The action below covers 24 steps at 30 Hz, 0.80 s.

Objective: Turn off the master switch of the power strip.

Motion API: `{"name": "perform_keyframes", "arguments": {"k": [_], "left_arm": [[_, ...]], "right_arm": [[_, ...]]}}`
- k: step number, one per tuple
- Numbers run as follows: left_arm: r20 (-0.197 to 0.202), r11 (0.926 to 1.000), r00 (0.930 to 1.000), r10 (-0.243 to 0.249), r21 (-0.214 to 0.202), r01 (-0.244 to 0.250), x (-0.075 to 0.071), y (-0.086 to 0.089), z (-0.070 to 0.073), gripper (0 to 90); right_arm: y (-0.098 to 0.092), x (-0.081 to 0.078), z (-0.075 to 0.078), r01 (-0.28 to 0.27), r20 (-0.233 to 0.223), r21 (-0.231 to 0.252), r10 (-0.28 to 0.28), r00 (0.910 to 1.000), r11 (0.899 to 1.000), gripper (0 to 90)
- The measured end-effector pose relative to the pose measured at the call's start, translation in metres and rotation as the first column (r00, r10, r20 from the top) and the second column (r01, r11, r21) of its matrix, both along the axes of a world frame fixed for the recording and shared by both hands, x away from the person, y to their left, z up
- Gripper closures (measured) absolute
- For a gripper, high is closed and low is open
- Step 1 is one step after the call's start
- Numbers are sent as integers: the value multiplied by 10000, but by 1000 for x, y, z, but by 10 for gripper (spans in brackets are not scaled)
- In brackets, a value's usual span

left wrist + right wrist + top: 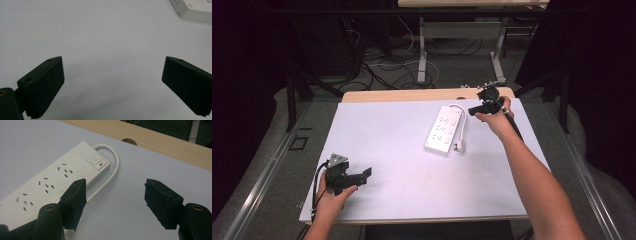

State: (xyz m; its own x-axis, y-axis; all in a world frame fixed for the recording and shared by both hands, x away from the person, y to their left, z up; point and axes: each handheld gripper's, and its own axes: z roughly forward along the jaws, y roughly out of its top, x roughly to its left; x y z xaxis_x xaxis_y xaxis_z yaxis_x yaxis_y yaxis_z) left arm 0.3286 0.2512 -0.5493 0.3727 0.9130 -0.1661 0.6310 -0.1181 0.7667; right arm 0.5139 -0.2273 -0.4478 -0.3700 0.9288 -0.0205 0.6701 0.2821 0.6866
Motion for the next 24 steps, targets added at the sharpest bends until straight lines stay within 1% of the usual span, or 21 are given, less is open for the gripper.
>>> {"name": "perform_keyframes", "arguments": {"k": [4, 6, 8, 12, 14, 16, 17, 18, 19, 20, 21, 22, 23, 24], "left_arm": [[-14, 10000, 10000, -16, 7, 16, 0, 0, 0, 42], [-25, 10000, 10000, -21, 13, 21, 0, 0, 0, 42], [-25, 10000, 10000, -21, 7, 21, 0, 0, 0, 42], [-11, 10000, 10000, 12, -19, -12, 0, 1, -1, 42], [-21, 10000, 10000, 30, -36, -30, 0, 1, -1, 42], [-95, 10000, 10000, 8, 3, -8, 0, 1, -1, 43], [-98, 10000, 10000, 15, 10, -15, 0, 1, -1, 43], [-127, 10000, 9999, 10, 15, -9, 1, 1, -1, 43], [-126, 10000, 9999, 14, 3, -14, 1, 2, -1, 43], [-27, 10000, 10000, 47, -56, -47, 1, 1, -2, 43], [-42, 10000, 10000, 42, -52, -42, 1, 2, -1, 44], [-77, 10000, 10000, 40, -28, -40, 1, 2, -1, 44], [-80, 10000, 10000, 41, -3, -41, 1, 2, -1, 44], [-92, 10000, 10000, 23, 1, -23, 1, 3, -1, 44]], "right_arm": [[-1, 5, -4, -53, -46, -13, 53, 10000, 10000, 370], [-1, 7, -6, -52, -60, 84, 53, 10000, 10000, 393], [0, 11, -9, -141, -7, 60, 141, 9999, 9999, 403], [1, 15, -13, -237, -57, 71, 237, 9997, 9997, 418], [3, 16, -15, -204, -128, 44, 204, 9997, 9998, 423], [6, 19, -20, -361, -289, 143, 365, 9989, 9992, 454], [6, 19, -20, -361, -289, 143, 365, 9989, 9992, 454], [9, 20, -24, -490, -342, 99, 493, 9982, 9988, 463], [9, 20, -24, -490, -342, 99, 493, 9982, 9988, 463], [11, 21, -26, -552, -360, 138, 557, 9978, 9984, 468], [13, 23, -29, -623, -339, 136, 628, 9975, 9980, 487], [15, 24, -30, -578, -352, 207, 585, 9977, 9981, 499], [15, 24, -30, -578, -352, 207, 585, 9977, 9981, 499], [16, 27, -33, -640, -371, 163, 646, 9972, 9978, 519]]}}
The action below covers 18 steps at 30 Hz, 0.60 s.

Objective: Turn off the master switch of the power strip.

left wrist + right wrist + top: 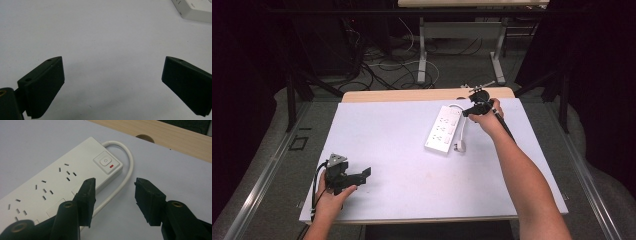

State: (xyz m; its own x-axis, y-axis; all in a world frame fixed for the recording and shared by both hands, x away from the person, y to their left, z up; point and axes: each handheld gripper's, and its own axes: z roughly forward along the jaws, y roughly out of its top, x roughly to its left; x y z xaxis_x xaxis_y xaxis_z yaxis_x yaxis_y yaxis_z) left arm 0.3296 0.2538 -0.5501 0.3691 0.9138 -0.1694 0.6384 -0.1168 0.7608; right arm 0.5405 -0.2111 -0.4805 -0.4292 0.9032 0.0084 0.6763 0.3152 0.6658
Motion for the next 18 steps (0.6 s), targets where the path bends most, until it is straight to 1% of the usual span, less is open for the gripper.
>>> {"name": "perform_keyframes", "arguments": {"k": [2, 4, 7, 8, 9, 10, 12, 13, 14, 16, 17, 18], "left_arm": [[-21, 10000, 10000, -5, 2, 5, 0, 1, 0, 44], [-7, 10000, 10000, 31, -9, -31, 0, 1, 0, 44], [6, 10000, 10000, 77, -59, -77, 0, 1, 0, 44], [6, 10000, 10000, 77, -59, -77, 0, 1, 0, 44], [7, 10000, 10000, 75, -55, -75, -1, 1, 0, 44], [12, 9999, 10000, 84, -74, -84, -1, 1, 0, 44], [17, 9999, 10000, 95, -67, -95, -1, 1, 0, 45], [17, 9999, 10000, 97, -76, -97, -1, 1, 0, 45], [-2, 9999, 10000, 77, -69, -77, -1, 2, 0, 45], [34, 9999, 9999, 129, -70, -129, -1, 2, -1, 45], [31, 9999, 9999, 145, -67, -144, -1, 2, -1, 45], [83, 9997, 9997, 215, -123, -214, -1, 2, -1, 45]], "right_arm": [[1, 1, -1, 9, 13, 70, -9, 10000, 10000, 532], [2, 3, -5, -5, -76, 143, 6, 10000, 9999, 553], [3, 7, -10, 53, -161, -25, -54, 9999, 10000, 620], [3, 7, -10, 53, -161, -25, -54, 9999, 10000, 620], [4, 8, -12, 62, -184, 51, -61, 9998, 10000, 658], [4, 8, -12, 62, -184, 51, -61, 9998, 10000, 658], [6, 11, -14, -67, -128, 73, 67, 9999, 10000, 708], [6, 11, -14, -67, -128, 73, 67, 9999, 10000, 708], [7, 12, -16, -87, -157, 100, 88, 9998, 9999, 743], [8, 13, -17, -98, -126, 99, 99, 9999, 9999, 750], [9, 14, -17, -112, -150, 125, 114, 9998, 9999, 765], [11, 15, -18, -63, -282, 164, 68, 9996, 9998, 796]]}}
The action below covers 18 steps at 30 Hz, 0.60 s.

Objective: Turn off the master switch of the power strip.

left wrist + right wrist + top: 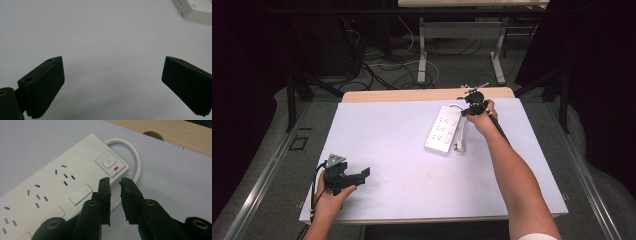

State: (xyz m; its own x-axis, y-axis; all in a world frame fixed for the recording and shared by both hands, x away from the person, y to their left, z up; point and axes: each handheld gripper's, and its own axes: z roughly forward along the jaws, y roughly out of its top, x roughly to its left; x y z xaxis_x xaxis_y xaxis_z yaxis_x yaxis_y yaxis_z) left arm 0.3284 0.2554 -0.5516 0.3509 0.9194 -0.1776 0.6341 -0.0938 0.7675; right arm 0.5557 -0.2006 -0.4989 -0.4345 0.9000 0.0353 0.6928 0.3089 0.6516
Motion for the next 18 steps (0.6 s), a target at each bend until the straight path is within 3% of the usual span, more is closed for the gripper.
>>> {"name": "perform_keyframes", "arguments": {"k": [1, 7, 11, 12, 13, 18], "left_arm": [[-65, 10000, 10000, -14, 7, 14, 0, 1, 0, 45], [36, 10000, 9999, 100, -5, -100, -1, 1, 0, 47], [-64, 9999, 9999, 130, 5, -130, -2, 2, 1, 47], [-44, 9999, 9999, 143, 2, -143, -2, 3, 1, 48], [-68, 9998, 9998, 201, -10, -201, -3, 3, 1, 48], [-45, 9992, 9992, 395, -74, -396, -4, 5, 0, 49]], "right_arm": [[0, 1, 0, -98, -31, -192, 97, 9999, 9998, 810], [9, 6, 3, -125, -56, -255, 123, 9999, 9996, 900], [12, 10, 4, -314, 98, -6, 314, 9995, 9995, 900], [13, 13, 5, -240, -115, -294, 236, 9997, 9993, 900], [13, 15, 5, -192, -54, -355, 191, 9998, 9992, 900], [16, 24, 4, -62, -4, -285, 62, 10000, 9996, 900]]}}
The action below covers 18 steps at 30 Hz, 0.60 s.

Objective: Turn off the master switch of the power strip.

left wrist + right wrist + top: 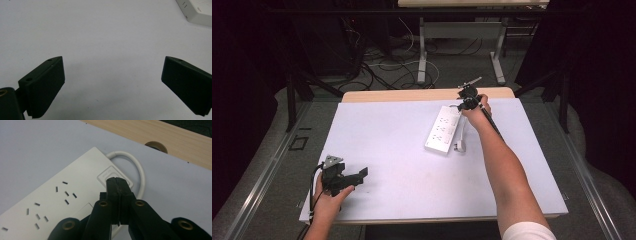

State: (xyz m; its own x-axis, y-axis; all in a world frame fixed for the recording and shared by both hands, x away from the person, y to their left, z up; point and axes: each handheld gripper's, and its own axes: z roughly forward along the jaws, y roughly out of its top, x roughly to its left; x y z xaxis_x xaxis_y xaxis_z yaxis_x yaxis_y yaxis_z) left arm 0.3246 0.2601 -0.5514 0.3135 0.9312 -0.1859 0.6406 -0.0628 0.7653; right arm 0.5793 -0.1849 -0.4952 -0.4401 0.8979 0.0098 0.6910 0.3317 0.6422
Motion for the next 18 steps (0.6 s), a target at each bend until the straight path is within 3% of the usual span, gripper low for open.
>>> {"name": "perform_keyframes", "arguments": {"k": [8, 18], "left_arm": [[-56, 9996, 9996, 274, -36, -274, -2, 5, 0, 50], [-102, 9997, 9997, 236, -33, -236, -1, 7, -2, 52]], "right_arm": [[3, 5, -14, 184, -219, -149, -188, 9996, 9997, 900], [5, 10, -23, 342, -234, -31, -343, 9991, 9994, 900]]}}
